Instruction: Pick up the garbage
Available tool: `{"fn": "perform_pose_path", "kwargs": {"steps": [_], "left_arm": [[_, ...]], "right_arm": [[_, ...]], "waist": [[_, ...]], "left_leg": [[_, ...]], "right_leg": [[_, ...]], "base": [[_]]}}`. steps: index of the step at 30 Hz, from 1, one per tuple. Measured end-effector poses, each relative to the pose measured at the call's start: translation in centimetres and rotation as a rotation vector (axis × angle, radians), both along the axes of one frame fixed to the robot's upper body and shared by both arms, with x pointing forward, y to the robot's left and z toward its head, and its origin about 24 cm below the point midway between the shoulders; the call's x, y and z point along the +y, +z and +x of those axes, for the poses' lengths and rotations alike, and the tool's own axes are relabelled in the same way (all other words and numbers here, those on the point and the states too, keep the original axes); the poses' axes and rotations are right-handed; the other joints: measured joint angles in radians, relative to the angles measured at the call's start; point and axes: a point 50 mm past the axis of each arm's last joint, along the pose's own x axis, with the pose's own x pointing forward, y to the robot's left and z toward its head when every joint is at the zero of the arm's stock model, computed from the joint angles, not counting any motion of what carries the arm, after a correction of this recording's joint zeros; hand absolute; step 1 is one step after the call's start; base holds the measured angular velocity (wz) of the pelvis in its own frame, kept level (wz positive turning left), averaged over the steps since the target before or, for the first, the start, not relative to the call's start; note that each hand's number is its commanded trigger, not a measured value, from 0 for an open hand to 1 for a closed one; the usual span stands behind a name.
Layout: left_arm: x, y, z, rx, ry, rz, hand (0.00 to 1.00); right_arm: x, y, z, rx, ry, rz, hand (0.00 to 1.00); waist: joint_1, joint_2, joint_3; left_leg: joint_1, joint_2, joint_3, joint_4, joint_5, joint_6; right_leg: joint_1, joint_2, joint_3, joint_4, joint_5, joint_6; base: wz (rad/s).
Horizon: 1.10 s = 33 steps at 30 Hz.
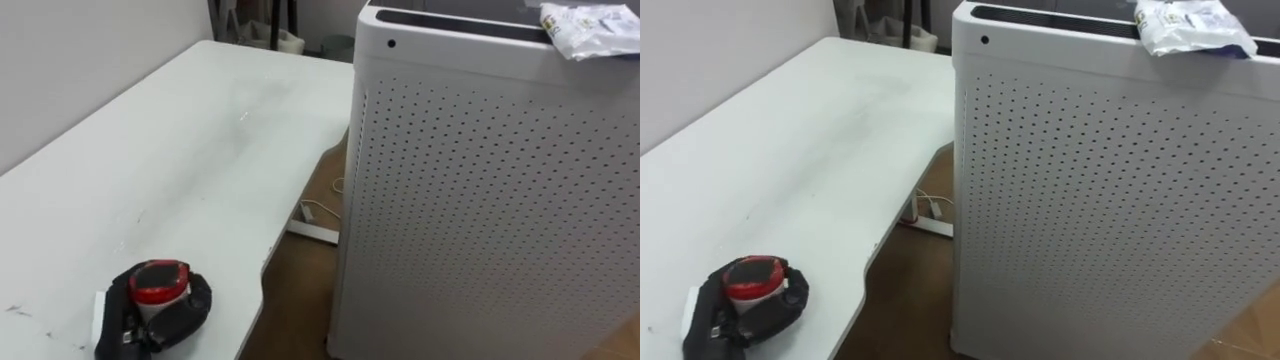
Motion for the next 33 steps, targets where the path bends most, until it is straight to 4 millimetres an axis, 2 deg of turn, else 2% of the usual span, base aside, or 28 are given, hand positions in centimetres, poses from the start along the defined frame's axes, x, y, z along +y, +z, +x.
{"fn": "perform_pose_path", "kwargs": {"steps": [6, 9, 11, 13, 15, 17, 20, 23, 25, 30, 33], "left_arm": [[-4.8, 1.6, 1.3, -0.045, -0.308, -0.118, 1.0], [-6.9, 2.2, 1.6, -0.064, -0.474, -0.128, 1.0], [-8.1, 2.2, 1.5, -0.052, -0.571, -0.133, 1.0], [-8.6, 2.3, 1.4, -0.047, -0.63, -0.133, 1.0], [-8.8, 2.4, 1.4, -0.051, -0.666, -0.132, 1.0], [-8.9, 2.4, 1.3, -0.045, -0.705, -0.13, 1.0], [-9.0, 2.2, 1.2, -0.031, -0.735, -0.136, 1.0], [-9.1, 2.0, 1.2, -0.022, -0.741, -0.136, 1.0], [-9.2, 1.8, 1.0, -0.007, -0.763, -0.136, 1.0], [-10.2, 1.4, 0.5, 0.018, -0.847, -0.15, 1.0], [-10.8, 0.5, -0.1, 0.066, -0.883, -0.154, 1.0]], "right_arm": [[0.8, 0.3, 1.9, -0.041, 0.059, 0.02, 1.0], [0.9, 0.4, 2.2, -0.045, 0.078, 0.015, 1.0], [0.9, 0.5, 2.5, -0.05, 0.088, 0.008, 1.0], [1.0, 0.7, 3.3, -0.068, 0.095, 0.002, 1.0], [1.4, 1.0, 4.4, -0.088, 0.119, -0.001, 1.0], [1.8, 1.3, 5.5, -0.111, 0.155, -0.005, 1.0], [2.4, 1.8, 6.7, -0.138, 0.189, -0.005, 1.0], [2.8, 2.4, 8.1, -0.183, 0.202, -0.001, 1.0], [2.9, 2.5, 8.3, -0.192, 0.204, -0.002, 1.0], [2.5, 2.9, 9.0, -0.209, 0.208, -0.024, 1.0], [2.5, 3.1, 9.4, -0.219, 0.215, -0.031, 1.0]], "waist": [[-0.052, 0.01, 0.0053], [-0.058, 0.012, 0.0069], [-0.064, 0.014, 0.0079], [-0.071, 0.014, 0.0077], [-0.069, 0.012, 0.0108], [-0.06, 0.012, 0.0128], [-0.045, 0.015, 0.0182], [-0.048, 0.016, 0.02], [-0.048, 0.018, 0.0199], [-0.05, 0.04, 0.0172], [-0.049, 0.052, 0.0168]], "left_leg": [[-0.024, 0.002, 0.015, 0.01, 0.002, 0.003], [-0.03, 0.009, 0.042, 0.011, 0.002, 0.003], [-0.033, 0.013, 0.079, 0.01, 0.002, 0.003], [-0.044, 0.016, 0.11, 0.013, 0.002, 0.003], [-0.045, 0.021, 0.147, 0.012, 0.002, 0.003], [-0.037, 0.03, 0.202, 0.011, 0.002, 0.003], [-0.037, 0.037, 0.25, 0.007, 0.0, 0.004], [-0.073, 0.042, 0.273, 0.007, -0.003, 0.008], [-0.087, 0.044, 0.279, 0.009, -0.003, 0.008], [-0.132, 0.047, 0.276, 0.032, -0.003, 0.008], [-0.146, 0.047, 0.277, 0.045, -0.003, 0.008]], "right_leg": [[-0.027, -0.006, 0.014, 0.013, 0.006, 0.001], [-0.056, -0.005, 0.037, 0.032, 0.006, 0.0], [-0.085, -0.003, 0.069, 0.05, 0.008, -0.002], [-0.114, -0.003, 0.082, 0.067, 0.008, -0.003], [-0.143, -0.003, 0.088, 0.086, 0.012, -0.007], [-0.163, -0.003, 0.092, 0.101, 0.018, -0.011], [-0.198, -0.002, 0.099, 0.119, 0.026, -0.016], [-0.25, -0.006, 0.084, 0.133, 0.035, -0.021], [-0.263, -0.005, 0.083, 0.131, 0.039, -0.022], [-0.297, -0.007, 0.075, 0.134, 0.044, -0.022], [-0.313, -0.01, 0.073, 0.147, 0.044, -0.022]], "base": [[-0.08], [-0.28], [-0.42], [-0.48], [-0.62], [-0.66], [-0.56], [-0.28], [-0.06], [0.0], [-0.03]]}}
